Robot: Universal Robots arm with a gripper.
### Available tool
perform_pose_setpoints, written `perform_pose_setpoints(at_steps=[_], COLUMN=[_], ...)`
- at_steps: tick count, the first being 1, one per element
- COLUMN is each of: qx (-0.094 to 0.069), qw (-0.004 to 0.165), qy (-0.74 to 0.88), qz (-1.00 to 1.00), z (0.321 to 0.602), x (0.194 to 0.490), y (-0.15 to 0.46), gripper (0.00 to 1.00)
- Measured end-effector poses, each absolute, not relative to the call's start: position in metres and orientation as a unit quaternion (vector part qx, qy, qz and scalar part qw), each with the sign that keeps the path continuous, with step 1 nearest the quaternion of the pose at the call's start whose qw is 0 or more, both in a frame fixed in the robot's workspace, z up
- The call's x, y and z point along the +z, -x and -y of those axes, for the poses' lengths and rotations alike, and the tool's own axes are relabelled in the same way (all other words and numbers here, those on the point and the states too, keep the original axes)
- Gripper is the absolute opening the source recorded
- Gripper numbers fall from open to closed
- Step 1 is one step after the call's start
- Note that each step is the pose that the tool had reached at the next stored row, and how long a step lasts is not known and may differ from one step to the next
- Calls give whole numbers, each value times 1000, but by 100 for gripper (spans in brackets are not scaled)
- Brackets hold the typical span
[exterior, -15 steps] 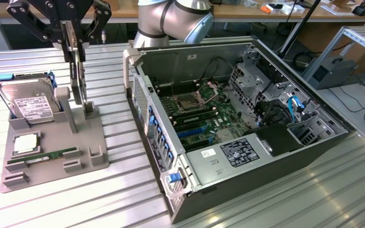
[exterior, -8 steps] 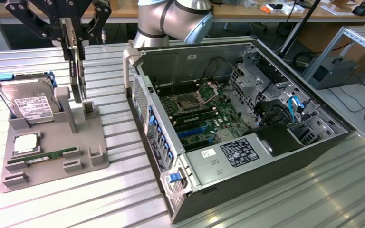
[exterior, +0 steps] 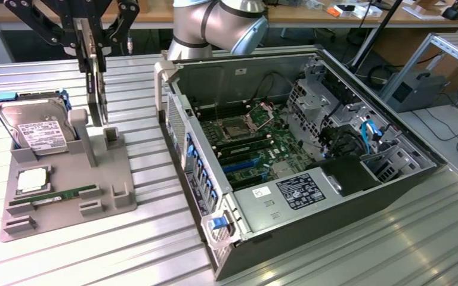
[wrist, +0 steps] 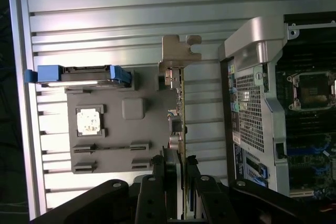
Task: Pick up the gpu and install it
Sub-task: 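Pick up the gpu and move the gpu toward the slot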
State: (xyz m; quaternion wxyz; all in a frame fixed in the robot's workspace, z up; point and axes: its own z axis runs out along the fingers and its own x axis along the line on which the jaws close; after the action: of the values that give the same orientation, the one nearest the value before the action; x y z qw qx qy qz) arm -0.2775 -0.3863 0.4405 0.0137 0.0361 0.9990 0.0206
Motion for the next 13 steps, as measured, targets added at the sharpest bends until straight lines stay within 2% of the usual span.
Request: perform_pose_setpoints(at_steps=[13], qx=[21], qw=[14], qy=[-36], qz=[-999], z=[386], x=[451], y=[277], gripper=[27])
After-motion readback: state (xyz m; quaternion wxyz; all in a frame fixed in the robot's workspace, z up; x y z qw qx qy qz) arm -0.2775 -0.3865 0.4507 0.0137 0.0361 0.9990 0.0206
